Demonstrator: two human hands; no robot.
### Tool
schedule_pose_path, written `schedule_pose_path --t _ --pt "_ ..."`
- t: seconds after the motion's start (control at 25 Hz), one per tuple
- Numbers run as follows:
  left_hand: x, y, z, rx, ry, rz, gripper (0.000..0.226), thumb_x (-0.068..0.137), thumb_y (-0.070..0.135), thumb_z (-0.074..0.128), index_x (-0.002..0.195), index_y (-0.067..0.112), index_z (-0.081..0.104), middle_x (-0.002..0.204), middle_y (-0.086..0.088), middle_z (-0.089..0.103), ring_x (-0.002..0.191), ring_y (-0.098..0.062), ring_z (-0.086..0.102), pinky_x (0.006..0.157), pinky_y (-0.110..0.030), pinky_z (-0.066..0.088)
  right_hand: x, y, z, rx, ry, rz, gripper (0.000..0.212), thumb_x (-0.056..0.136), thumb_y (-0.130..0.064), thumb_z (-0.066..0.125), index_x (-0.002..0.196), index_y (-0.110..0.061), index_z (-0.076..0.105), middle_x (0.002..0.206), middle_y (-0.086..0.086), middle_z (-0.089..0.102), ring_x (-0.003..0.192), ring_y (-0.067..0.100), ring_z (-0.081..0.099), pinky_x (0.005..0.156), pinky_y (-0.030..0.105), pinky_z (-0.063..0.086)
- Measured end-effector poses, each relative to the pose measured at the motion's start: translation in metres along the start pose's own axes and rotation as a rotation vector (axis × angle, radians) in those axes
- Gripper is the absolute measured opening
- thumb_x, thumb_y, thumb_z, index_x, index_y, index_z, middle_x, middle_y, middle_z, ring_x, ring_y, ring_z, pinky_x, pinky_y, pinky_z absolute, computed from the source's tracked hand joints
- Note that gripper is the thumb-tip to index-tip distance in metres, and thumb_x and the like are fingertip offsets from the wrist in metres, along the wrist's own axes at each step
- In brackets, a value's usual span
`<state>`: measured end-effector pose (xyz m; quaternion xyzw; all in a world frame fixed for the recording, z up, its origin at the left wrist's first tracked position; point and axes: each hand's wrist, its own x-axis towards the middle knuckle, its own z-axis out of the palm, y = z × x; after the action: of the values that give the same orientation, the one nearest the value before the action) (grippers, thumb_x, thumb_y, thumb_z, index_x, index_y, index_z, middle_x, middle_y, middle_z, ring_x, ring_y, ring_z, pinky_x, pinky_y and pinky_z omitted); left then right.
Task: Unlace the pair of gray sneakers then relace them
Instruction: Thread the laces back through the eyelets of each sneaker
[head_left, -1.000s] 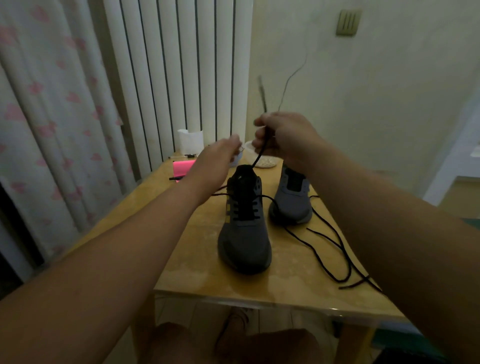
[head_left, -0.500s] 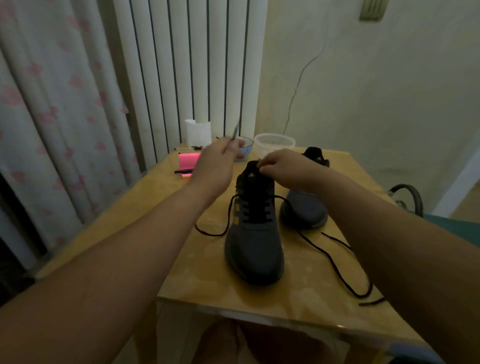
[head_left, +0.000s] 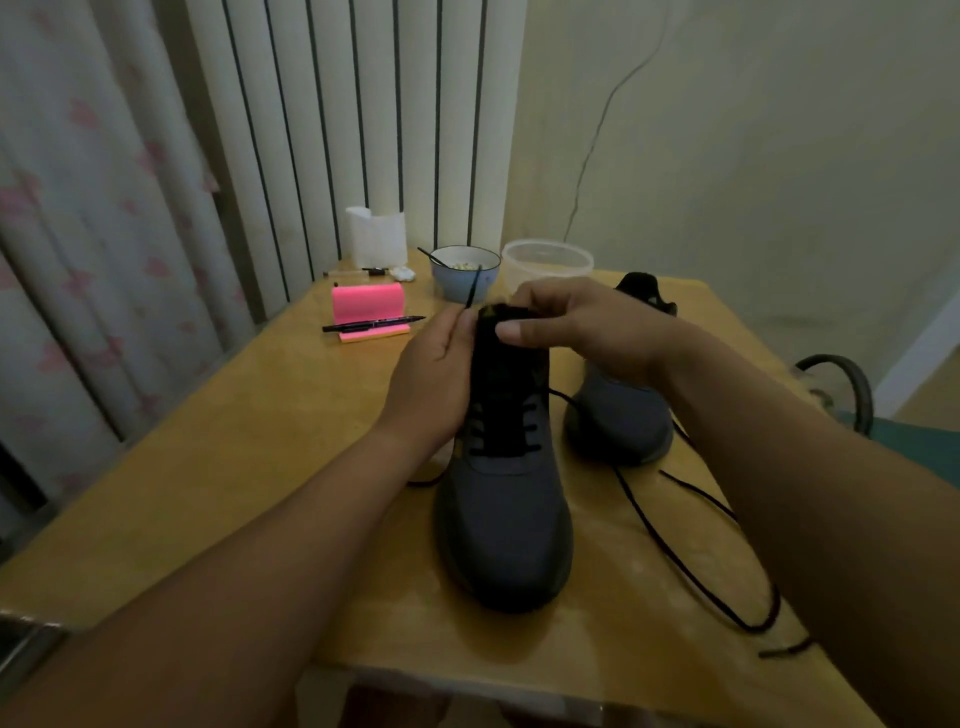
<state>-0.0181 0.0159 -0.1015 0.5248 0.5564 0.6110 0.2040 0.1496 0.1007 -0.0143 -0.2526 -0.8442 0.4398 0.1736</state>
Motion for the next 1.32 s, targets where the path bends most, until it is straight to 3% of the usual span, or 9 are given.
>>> schedule_pose_path --t 0.16,0.28,0.36,0.48,0.6,0.72,0.88,1.12,1.32 --pt "0.001 -0.001 0.009 -0.037 0.010 0.009 0.030 0.113 0.037 0.041 0.099 0.029 0.066 0.087 0.006 0.066 0.084 -0.012 0.064 0.073 -0.040 0.053 -0.008 0.019 0.010 0.064 0.012 0.004 0.020 0.103 -0.027 0.062 0.111 -0.015 0.076 0.109 -0.005 0.077 0.110 0.009 0.069 0.101 0.030 0.049" --pt "0.001 0.001 0.005 -0.136 0.050 -0.041 0.032 0.114 0.031 0.039 0.135 0.029 0.064 0.099 0.002 0.073 0.069 -0.009 0.062 0.064 -0.027 0.052 -0.009 0.033 0.027 0.346 0.279 -0.041 0.030 0.104 -0.025 0.060 0.106 0.003 0.071 0.103 0.014 0.074 0.103 0.020 0.069 0.102 0.041 0.049" --pt "0.000 0.004 -0.008 -0.121 0.080 -0.034 0.037 0.115 0.029 0.038 0.149 0.032 0.051 0.106 0.000 0.076 0.057 -0.015 0.055 0.056 -0.025 0.050 -0.007 0.039 0.039 0.443 0.355 -0.041 0.030 0.104 -0.023 0.060 0.104 0.006 0.069 0.098 0.012 0.074 0.098 0.021 0.070 0.099 0.039 0.051" --pt "-0.006 0.004 -0.032 -0.036 0.121 0.013 0.026 0.114 0.028 0.042 0.131 0.025 0.061 0.094 0.003 0.074 0.053 -0.016 0.049 0.053 -0.027 0.044 -0.008 0.040 0.044 0.485 0.382 -0.031 0.021 0.103 -0.025 0.061 0.092 -0.010 0.071 0.094 0.005 0.073 0.098 0.019 0.070 0.100 0.039 0.051" --pt "-0.026 -0.001 -0.040 0.097 0.073 0.041 0.025 0.112 0.034 0.047 0.111 0.024 0.070 0.067 0.002 0.059 0.057 -0.007 0.048 0.055 -0.020 0.042 -0.008 0.046 0.047 0.522 0.410 -0.048 0.021 0.103 -0.025 0.060 0.099 -0.009 0.073 0.102 0.008 0.075 0.108 0.022 0.071 0.108 0.043 0.050" --pt "-0.045 -0.005 -0.025 0.073 0.022 0.064 0.022 0.110 0.031 0.051 0.118 0.029 0.072 0.057 0.002 0.054 0.053 -0.008 0.050 0.053 -0.017 0.042 -0.007 0.050 0.048 0.515 0.429 -0.058 0.029 0.104 -0.026 0.060 0.109 0.000 0.071 0.111 0.015 0.076 0.114 0.028 0.070 0.110 0.048 0.049" --pt "-0.049 -0.002 -0.013 0.115 0.035 0.215 0.019 0.107 0.018 0.057 0.118 0.026 0.070 0.074 0.008 0.067 0.073 -0.009 0.067 0.065 -0.011 0.049 -0.008 0.053 0.047 0.536 0.424 -0.080 0.022 0.103 -0.028 0.061 0.102 -0.011 0.075 0.104 0.010 0.076 0.111 0.028 0.070 0.111 0.052 0.048" --pt "-0.046 -0.012 -0.015 0.250 0.031 0.289 0.013 0.101 0.018 0.066 0.112 0.021 0.072 0.103 0.015 0.071 0.103 -0.005 0.068 0.084 -0.017 0.054 -0.007 0.052 0.048 0.537 0.405 -0.089 0.021 0.104 -0.026 0.059 0.102 -0.010 0.073 0.102 0.009 0.074 0.106 0.023 0.070 0.103 0.042 0.051" --pt "-0.049 -0.010 -0.015 0.259 0.020 0.311 0.014 0.099 0.020 0.072 0.111 0.023 0.076 0.082 0.027 0.067 0.082 0.003 0.067 0.071 -0.010 0.048 -0.008 0.053 0.049 0.557 0.413 -0.104 0.020 0.104 -0.024 0.058 0.101 -0.009 0.071 0.097 0.006 0.074 0.101 0.020 0.070 0.097 0.038 0.051"
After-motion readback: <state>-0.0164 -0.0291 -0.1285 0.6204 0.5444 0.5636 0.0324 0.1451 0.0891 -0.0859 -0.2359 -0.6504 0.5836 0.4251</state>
